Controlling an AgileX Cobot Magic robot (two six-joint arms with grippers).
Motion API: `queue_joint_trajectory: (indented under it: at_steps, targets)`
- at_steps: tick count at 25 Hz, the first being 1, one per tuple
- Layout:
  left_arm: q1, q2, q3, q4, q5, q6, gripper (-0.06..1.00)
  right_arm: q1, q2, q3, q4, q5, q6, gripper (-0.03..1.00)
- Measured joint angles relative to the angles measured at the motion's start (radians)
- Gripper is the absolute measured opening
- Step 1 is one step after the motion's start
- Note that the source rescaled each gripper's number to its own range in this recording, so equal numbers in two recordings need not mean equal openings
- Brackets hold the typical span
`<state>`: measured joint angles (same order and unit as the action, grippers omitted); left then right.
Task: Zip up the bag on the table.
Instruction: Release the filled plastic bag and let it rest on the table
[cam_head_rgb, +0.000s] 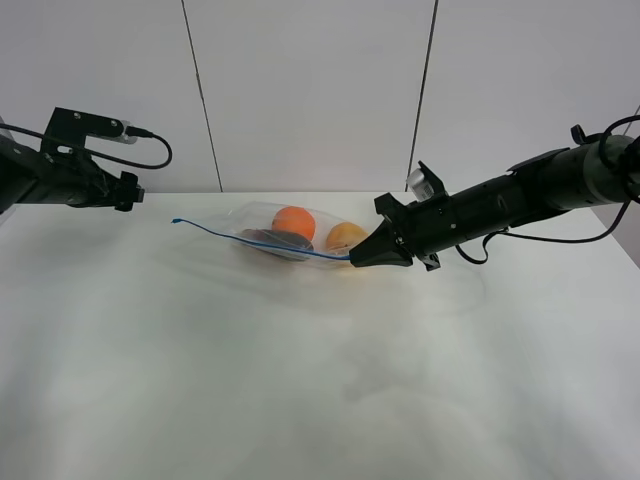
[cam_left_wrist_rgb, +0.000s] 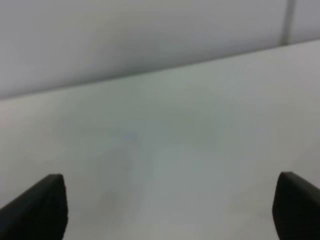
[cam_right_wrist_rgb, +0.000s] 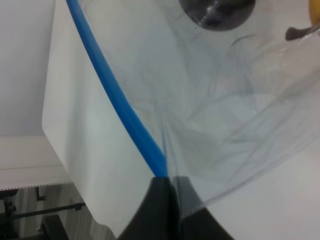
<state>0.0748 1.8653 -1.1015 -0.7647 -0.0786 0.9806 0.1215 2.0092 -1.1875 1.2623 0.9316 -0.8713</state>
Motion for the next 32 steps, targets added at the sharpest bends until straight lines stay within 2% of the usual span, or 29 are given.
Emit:
queue_joint_trajectory:
  at_steps: [8,10,13,18,20,23,27,32]
  targets:
    - [0.101,0.000,-0.208,0.003,0.516,-0.105,0.93,0.000,0.000,0.000,0.000,0.000,0.000,0.00]
    - [0.113,0.000,-0.241,0.038,0.624,-0.148,0.93,0.000,0.000,0.000,0.000,0.000,0.000,0.00]
    - [0.114,0.000,-0.271,0.189,0.742,-0.294,0.93,0.000,0.000,0.000,0.000,0.000,0.000,0.00]
    - [0.114,0.000,-0.283,0.543,0.872,-0.715,0.93,0.000,0.000,0.000,0.000,0.000,0.000,0.00]
    - [0.116,0.000,-0.283,0.614,0.929,-0.796,0.93,0.000,0.000,0.000,0.000,0.000,0.000,0.00]
    - [0.116,-0.001,-0.283,0.625,1.005,-0.835,0.93,0.000,0.000,0.000,0.000,0.000,0.000,0.00]
    - [0.113,-0.020,-0.283,0.589,1.115,-0.842,0.93,0.000,0.000,0.000,0.000,0.000,0.000,0.00]
    - [0.061,-0.075,-0.283,0.584,1.203,-0.842,0.93,0.000,0.000,0.000,0.000,0.000,0.001,0.00]
